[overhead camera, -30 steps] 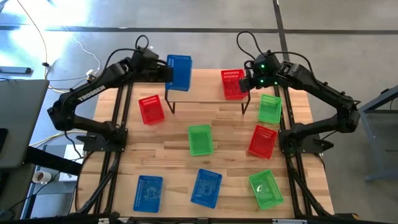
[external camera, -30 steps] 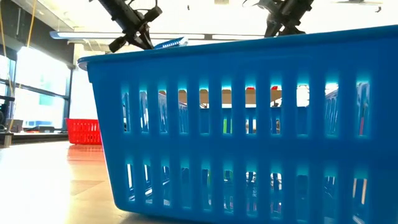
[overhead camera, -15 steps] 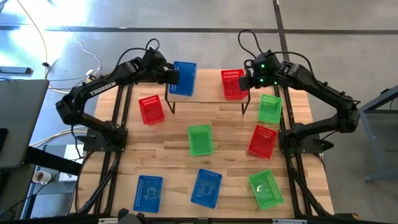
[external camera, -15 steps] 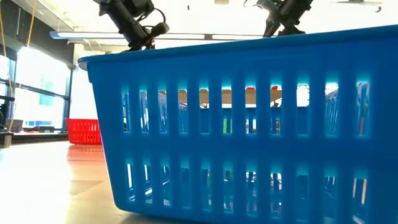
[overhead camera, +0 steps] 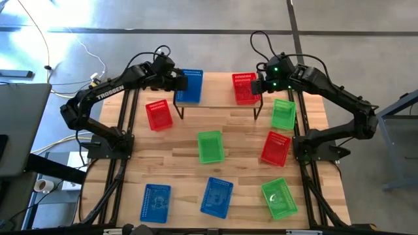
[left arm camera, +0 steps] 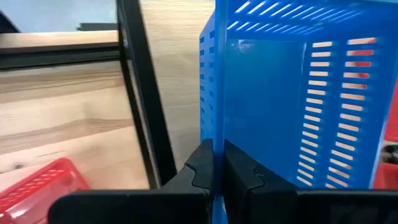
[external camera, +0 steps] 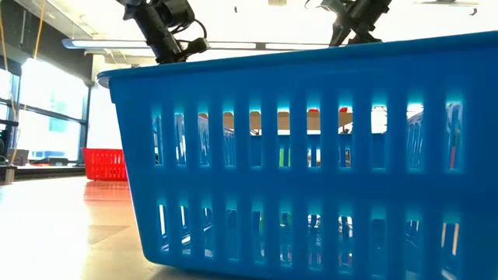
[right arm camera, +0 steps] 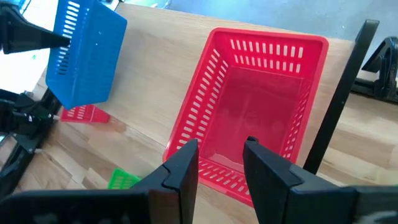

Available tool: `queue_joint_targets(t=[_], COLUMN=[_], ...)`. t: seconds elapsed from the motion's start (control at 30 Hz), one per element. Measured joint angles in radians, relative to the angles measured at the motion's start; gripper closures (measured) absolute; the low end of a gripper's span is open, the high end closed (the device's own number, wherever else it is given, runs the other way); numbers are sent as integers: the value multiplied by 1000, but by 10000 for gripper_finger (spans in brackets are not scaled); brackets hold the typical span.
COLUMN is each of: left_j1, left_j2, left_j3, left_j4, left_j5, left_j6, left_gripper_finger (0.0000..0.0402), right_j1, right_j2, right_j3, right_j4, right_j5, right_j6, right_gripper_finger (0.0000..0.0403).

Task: Stack baskets on shelf by color
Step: Put the top blue bin on the shelf

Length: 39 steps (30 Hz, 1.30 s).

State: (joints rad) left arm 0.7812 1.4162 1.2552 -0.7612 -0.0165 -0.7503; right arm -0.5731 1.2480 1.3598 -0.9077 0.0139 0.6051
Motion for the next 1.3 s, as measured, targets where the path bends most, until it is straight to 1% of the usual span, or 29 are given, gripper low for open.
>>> queue_joint_targets(t=[0.07,0.37,0.83,1.0,1.1,1.3], left_j1=[-9,-18,-18,-18,-18,-18], left_j2=[0,0,0,0,0,0], left_j3=[0,0,0,0,0,0], left_j4=[0,2,2,2,2,3], left_j5=[-19,-26,-16,6,10,13], left_j6=[-8,-44,-44,-43,-62,-81], left_gripper_finger=[400,394,392,390,378,337], right_j1=[0,0,0,0,0,0], right_j2=[0,0,0,0,0,0], right_j3=[0,0,0,0,0,0], right_j4=[0,0,0,-1,-1,-1], right_j5=[-2,-11,-52,-52,-54,-60], right_j6=[-14,-30,-45,-48,-63,-74], right_gripper_finger=[290,290,290,290,290,290])
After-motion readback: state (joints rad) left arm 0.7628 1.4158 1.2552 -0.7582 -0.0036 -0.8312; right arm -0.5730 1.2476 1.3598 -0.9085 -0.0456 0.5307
